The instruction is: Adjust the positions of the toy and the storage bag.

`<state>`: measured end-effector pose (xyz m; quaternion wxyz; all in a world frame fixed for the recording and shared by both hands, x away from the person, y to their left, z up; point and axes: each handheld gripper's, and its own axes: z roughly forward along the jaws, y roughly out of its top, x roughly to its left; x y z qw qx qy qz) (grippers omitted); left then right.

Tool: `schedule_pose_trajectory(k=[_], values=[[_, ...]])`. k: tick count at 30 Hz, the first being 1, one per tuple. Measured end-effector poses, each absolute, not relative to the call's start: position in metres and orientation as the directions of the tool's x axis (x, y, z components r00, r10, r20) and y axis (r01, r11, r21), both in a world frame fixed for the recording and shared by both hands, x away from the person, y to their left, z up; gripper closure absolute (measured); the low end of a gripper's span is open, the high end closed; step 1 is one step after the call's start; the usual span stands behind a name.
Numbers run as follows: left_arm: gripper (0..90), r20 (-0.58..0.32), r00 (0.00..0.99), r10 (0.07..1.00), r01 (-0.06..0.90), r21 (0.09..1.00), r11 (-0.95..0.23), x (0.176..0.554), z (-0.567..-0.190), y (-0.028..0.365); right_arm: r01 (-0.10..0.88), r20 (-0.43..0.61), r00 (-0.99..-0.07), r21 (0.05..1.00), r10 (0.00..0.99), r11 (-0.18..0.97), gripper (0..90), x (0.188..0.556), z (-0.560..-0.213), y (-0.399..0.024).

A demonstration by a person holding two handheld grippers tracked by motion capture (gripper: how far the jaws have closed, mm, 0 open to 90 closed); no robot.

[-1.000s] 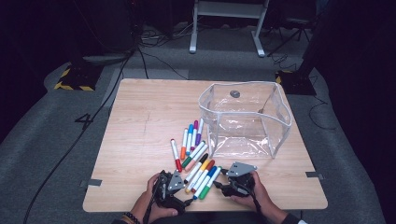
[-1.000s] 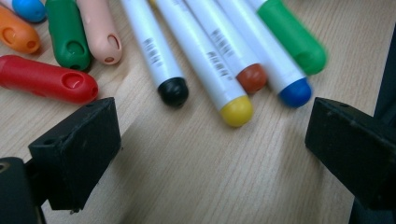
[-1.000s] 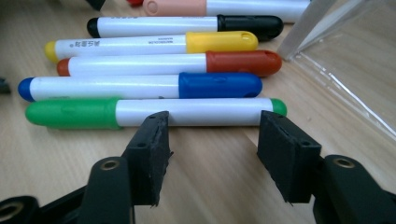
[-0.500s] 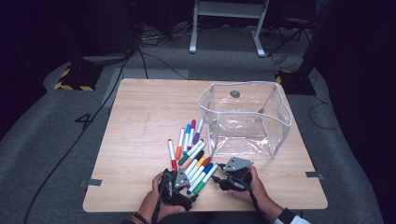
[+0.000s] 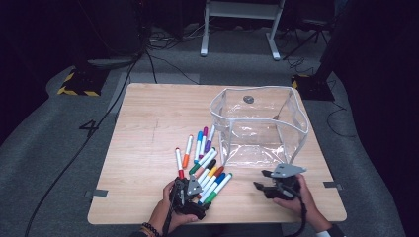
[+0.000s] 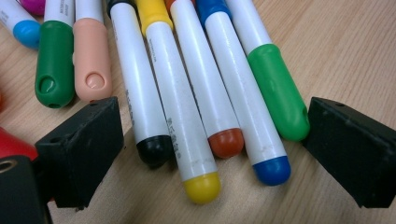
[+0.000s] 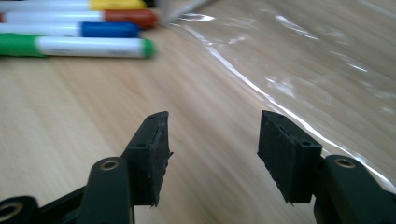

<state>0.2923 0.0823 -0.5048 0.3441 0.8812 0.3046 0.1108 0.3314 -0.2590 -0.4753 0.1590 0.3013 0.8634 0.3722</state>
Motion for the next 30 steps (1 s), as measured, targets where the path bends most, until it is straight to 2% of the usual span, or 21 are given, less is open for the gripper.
schedule_pose_trajectory(k=[3, 4, 11, 13, 16, 20, 21, 22, 23, 24, 25, 26, 27, 28, 30], values=[[5.7, -0.015, 0.791, 0.612, 0.460, 0.674, -0.578, 0.292, -0.505, 0.082, 0.451, -0.035, -0.695, 0.756, 0.718, 0.474, 46.0, 0.334, -0.472, -0.299], [5.7, -0.014, 0.791, 0.612, 0.460, 0.673, -0.579, 0.292, -0.505, 0.082, 0.495, -0.004, -0.632, 0.768, 0.775, 0.407, 46.1, 0.336, -0.471, -0.323], [5.7, -0.016, 0.790, 0.613, 0.461, 0.675, -0.577, 0.292, -0.505, 0.082, 0.534, -0.014, -0.503, 0.781, 0.864, 0.324, 46.6, 0.344, -0.473, -0.359], [5.7, -0.015, 0.790, 0.613, 0.461, 0.674, -0.578, 0.292, -0.505, 0.082, 0.510, -0.028, -0.506, 0.796, 0.862, 0.325, 45.8, 0.348, -0.470, -0.360], [5.7, -0.016, 0.790, 0.613, 0.461, 0.674, -0.577, 0.292, -0.505, 0.082, 0.456, -0.092, -0.551, 0.799, 0.829, 0.392, 45.9, 0.359, -0.469, -0.352], [5.7, -0.015, 0.790, 0.614, 0.461, 0.675, -0.576, 0.292, -0.505, 0.083, 0.423, -0.115, -0.570, 0.808, 0.814, 0.411, 47.7, 0.367, -0.466, -0.347], [5.7, -0.015, 0.789, 0.614, 0.461, 0.674, -0.576, 0.292, -0.505, 0.083, 0.419, -0.123, -0.572, 0.807, 0.811, 0.417, 49.3, 0.370, -0.466, -0.347], [5.7, -0.015, 0.789, 0.614, 0.461, 0.674, -0.576, 0.292, -0.505, 0.083, 0.422, -0.117, -0.571, 0.807, 0.812, 0.413, 56.9, 0.376, -0.466, -0.347], [5.7, -0.014, 0.790, 0.613, 0.460, 0.674, -0.578, 0.292, -0.505, 0.083, 0.422, -0.117, -0.571, 0.807, 0.812, 0.413, 56.9, 0.376, -0.466, -0.347], [6.0, -0.014, 0.791, 0.612, 0.460, 0.674, -0.578, 0.292, -0.505, 0.083, 0.425, -0.113, -0.577, 0.804, 0.809, 0.415, 66.3, 0.381, -0.467, -0.347], [6.0, -0.015, 0.791, 0.611, 0.459, 0.674, -0.578, 0.292, -0.505, 0.083, 0.425, -0.113, -0.577, 0.804, 0.809, 0.415, 66.3, 0.381, -0.467, -0.347], [7.0, -0.015, 0.790, 0.612, 0.460, 0.675, -0.577, 0.292, -0.505, 0.083, 0.410, -0.140, -0.599, 0.792, 0.788, 0.452, 75.1, 0.385, -0.468, -0.344], [7.0, -0.015, 0.788, 0.615, 0.461, 0.677, -0.574, 0.292, -0.505, 0.083, 0.410, -0.140, -0.599, 0.792, 0.788, 0.452, 75.1, 0.385, -0.468, -0.344], [8.2, -0.016, 0.785, 0.620, 0.463, 0.679, -0.569, 0.292, -0.505, 0.082, 0.398, -0.163, -0.603, 0.787, 0.781, 0.471, 80.8, 0.386, -0.468, -0.341], [8.7, -0.014, 0.782, 0.623, 0.464, 0.679, -0.568, 0.292, -0.504, 0.082, 0.384, -0.217, -0.595, 0.769, 0.774, 0.511, 84.0, 0.391, -0.468, -0.333]])
